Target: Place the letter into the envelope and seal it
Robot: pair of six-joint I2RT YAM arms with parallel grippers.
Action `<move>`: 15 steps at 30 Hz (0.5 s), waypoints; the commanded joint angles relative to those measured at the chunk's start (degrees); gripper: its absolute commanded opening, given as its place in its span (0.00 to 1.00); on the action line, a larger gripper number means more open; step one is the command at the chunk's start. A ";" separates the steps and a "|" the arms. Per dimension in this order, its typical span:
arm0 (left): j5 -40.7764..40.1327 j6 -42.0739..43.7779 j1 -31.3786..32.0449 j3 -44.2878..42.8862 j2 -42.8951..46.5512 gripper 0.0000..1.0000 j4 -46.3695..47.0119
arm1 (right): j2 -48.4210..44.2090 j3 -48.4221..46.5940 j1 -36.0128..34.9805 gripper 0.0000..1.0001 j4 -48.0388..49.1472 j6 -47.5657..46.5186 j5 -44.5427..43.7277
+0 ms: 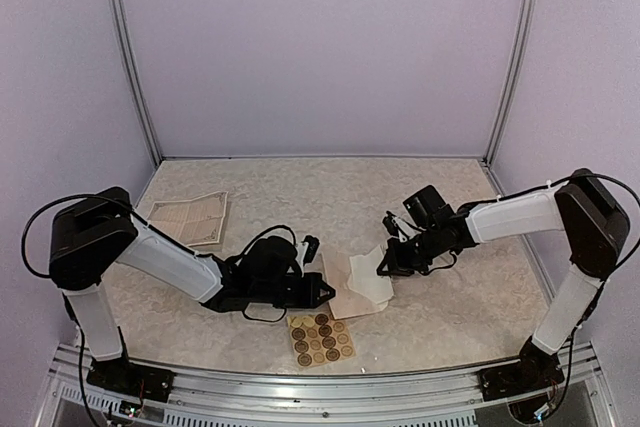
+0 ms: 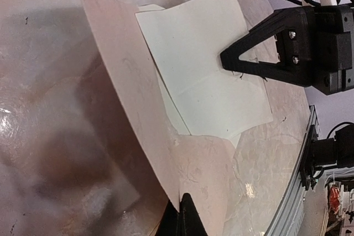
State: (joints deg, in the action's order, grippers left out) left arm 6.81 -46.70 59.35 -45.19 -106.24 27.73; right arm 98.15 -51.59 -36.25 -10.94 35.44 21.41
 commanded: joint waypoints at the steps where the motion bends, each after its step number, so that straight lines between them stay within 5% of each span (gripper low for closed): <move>1: -3.08 0.47 0.19 -0.19 1.51 0.00 -1.30 | -0.76 -0.09 -0.15 0.00 -0.76 0.02 -1.21; 4: -3.39 0.36 -0.03 1.08 2.70 0.02 -0.20 | -2.16 0.67 0.16 0.00 -1.41 -0.05 -1.65; 10: 3.02 -3.81 -2.28 4.75 2.39 0.24 9.44 | -1.33 1.47 0.29 0.00 -1.44 -0.74 0.03; 15: 6.35 -7.07 -3.83 6.40 0.43 0.27 16.25 | -1.63 2.61 0.25 0.00 -0.43 -0.88 0.98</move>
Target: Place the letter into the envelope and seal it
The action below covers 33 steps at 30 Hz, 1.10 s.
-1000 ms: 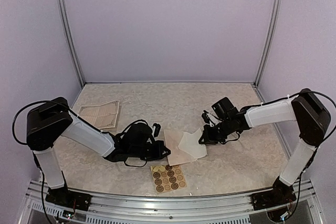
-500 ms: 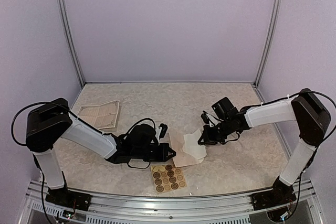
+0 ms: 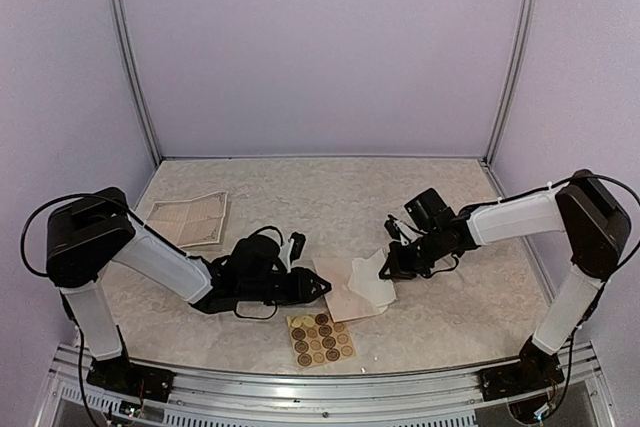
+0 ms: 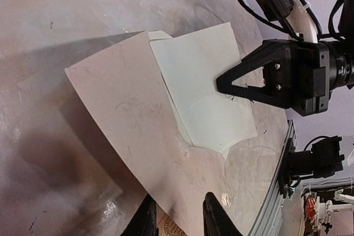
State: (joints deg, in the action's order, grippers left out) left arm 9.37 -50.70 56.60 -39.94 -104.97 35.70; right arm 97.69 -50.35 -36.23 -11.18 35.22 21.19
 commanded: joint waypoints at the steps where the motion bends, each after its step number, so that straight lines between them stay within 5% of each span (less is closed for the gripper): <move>1: 4.21 -3.39 -1.32 1.11 -1.11 0.27 8.86 | -1.26 1.43 0.21 0.00 -0.16 -0.76 1.36; 5: 5.03 -3.79 -1.71 0.34 -2.64 0.25 9.40 | -1.68 1.61 0.22 0.00 -0.26 -0.99 1.58; 11: 3.69 -3.81 -2.06 0.16 -3.03 0.00 7.59 | -3.82 2.54 0.38 0.00 -0.95 0.24 -0.88; 33: 3.59 -0.07 -0.80 1.45 -0.31 0.00 8.51 | -4.96 5.11 1.43 0.00 -1.38 0.03 2.06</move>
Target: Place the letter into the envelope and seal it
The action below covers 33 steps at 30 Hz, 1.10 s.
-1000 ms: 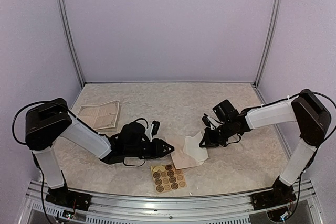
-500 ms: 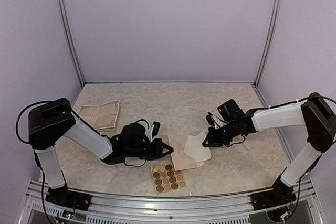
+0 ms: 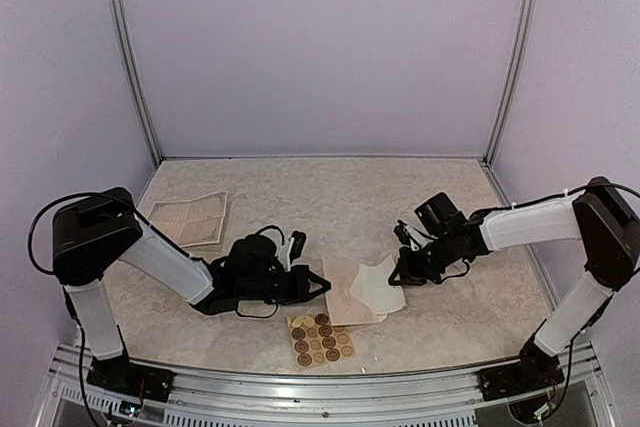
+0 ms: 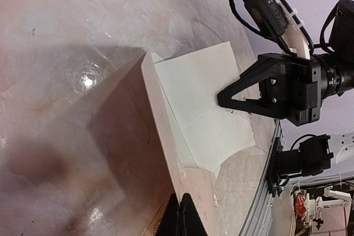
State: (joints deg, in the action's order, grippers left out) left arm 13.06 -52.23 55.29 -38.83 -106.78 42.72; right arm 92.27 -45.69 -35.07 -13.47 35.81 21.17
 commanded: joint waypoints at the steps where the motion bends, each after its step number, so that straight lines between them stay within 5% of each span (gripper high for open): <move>1: -0.11 1.43 0.52 0.33 1.56 0.00 1.53 | 0.64 0.43 0.30 0.00 1.39 -0.57 2.58; 33: 0.29 -0.03 0.72 -0.46 -0.56 0.00 2.32 | 3.60 1.76 -0.42 0.00 9.95 1.64 10.32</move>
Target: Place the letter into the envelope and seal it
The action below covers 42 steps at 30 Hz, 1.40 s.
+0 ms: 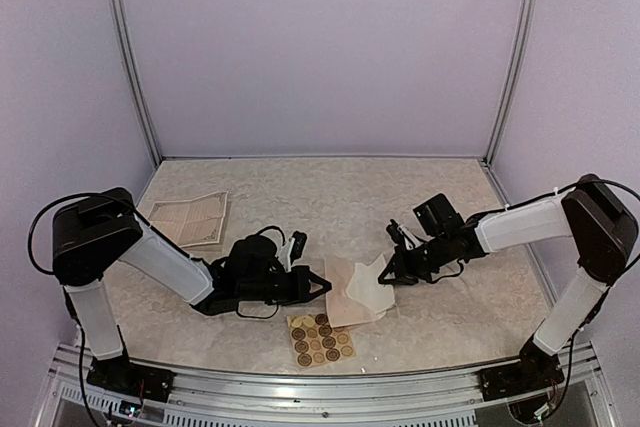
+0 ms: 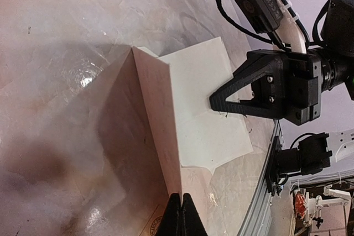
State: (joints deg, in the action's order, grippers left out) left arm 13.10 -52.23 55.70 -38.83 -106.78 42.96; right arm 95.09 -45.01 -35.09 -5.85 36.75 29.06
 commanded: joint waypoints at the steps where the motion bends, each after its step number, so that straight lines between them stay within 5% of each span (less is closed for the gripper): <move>1: 0.22 -0.06 0.33 -0.46 -0.61 0.00 2.08 | 0.72 1.26 -0.46 0.00 2.88 0.95 2.61; 22: -6.07 -1.11 -0.36 -1.54 -0.68 0.02 -9.23 | 0.36 1.82 -1.04 0.00 4.17 1.98 1.26; 42: -3.96 -0.96 0.09 -4.32 -3.52 0.02 -10.07 | 5.50 -0.20 -2.84 0.00 7.63 3.62 1.97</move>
State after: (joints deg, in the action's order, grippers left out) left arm 8.64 -53.78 55.55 -41.76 -109.38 33.76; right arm 98.85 -43.99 -36.67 -0.23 39.77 30.50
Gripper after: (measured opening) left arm 0.017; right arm 0.003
